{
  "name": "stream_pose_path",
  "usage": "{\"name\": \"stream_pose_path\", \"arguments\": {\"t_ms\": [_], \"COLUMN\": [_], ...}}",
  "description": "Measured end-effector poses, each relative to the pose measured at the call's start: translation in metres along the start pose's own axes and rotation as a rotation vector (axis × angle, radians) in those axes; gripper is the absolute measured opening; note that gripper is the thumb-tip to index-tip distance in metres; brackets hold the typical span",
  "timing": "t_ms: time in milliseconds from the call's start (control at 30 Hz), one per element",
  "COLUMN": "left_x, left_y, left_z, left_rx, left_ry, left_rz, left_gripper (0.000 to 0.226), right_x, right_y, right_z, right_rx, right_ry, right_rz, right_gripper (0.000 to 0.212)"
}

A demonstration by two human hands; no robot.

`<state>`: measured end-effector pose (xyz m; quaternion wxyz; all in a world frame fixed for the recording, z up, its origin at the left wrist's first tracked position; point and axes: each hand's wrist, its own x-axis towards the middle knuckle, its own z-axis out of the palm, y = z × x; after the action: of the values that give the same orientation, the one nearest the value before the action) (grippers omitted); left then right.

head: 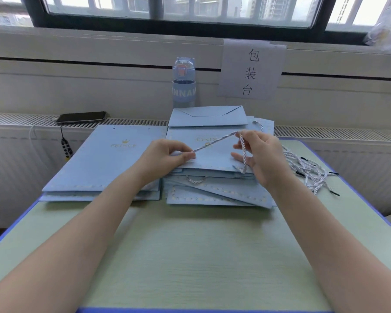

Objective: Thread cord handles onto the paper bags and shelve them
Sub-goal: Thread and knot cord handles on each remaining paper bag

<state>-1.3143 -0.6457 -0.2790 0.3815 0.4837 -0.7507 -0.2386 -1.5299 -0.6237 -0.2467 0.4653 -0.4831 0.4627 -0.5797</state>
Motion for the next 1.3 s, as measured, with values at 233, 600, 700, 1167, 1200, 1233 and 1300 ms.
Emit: {"name": "stream_pose_path", "arguments": {"t_ms": [233, 600, 700, 1167, 1200, 1233, 1300], "left_x": [-0.001, -0.001, 0.000, 0.002, 0.004, 0.006, 0.009], "left_y": [-0.001, -0.005, -0.005, 0.001, 0.001, 0.001, -0.002], "left_z": [0.000, -0.005, -0.003, -0.005, -0.004, -0.003, -0.004], "left_rx": [-0.002, 0.088, 0.102, -0.022, 0.009, 0.052, 0.136], "left_ry": [0.059, -0.020, 0.046, 0.081, 0.161, 0.252, 0.398], "left_rz": [0.043, 0.003, -0.019, -0.142, -0.185, -0.232, -0.297], "left_gripper": [0.034, 0.025, 0.009, 0.010, 0.011, 0.011, 0.011], "right_x": [0.014, 0.017, 0.016, 0.017, 0.018, 0.018, 0.019], "right_y": [0.003, -0.003, -0.006, -0.001, -0.002, -0.003, -0.004], "right_z": [-0.033, -0.071, -0.070, -0.065, -0.066, -0.066, -0.067], "right_rx": [-0.808, -0.971, -0.897, -0.335, -0.314, -0.283, -0.156], "right_ry": [0.035, -0.580, -0.547, -0.322, -0.334, -0.357, -0.433], "right_rz": [-0.421, -0.109, -0.168, -0.277, -0.281, -0.274, -0.205], "right_gripper": [0.040, 0.067, 0.049, 0.014, 0.014, 0.013, 0.022]}}
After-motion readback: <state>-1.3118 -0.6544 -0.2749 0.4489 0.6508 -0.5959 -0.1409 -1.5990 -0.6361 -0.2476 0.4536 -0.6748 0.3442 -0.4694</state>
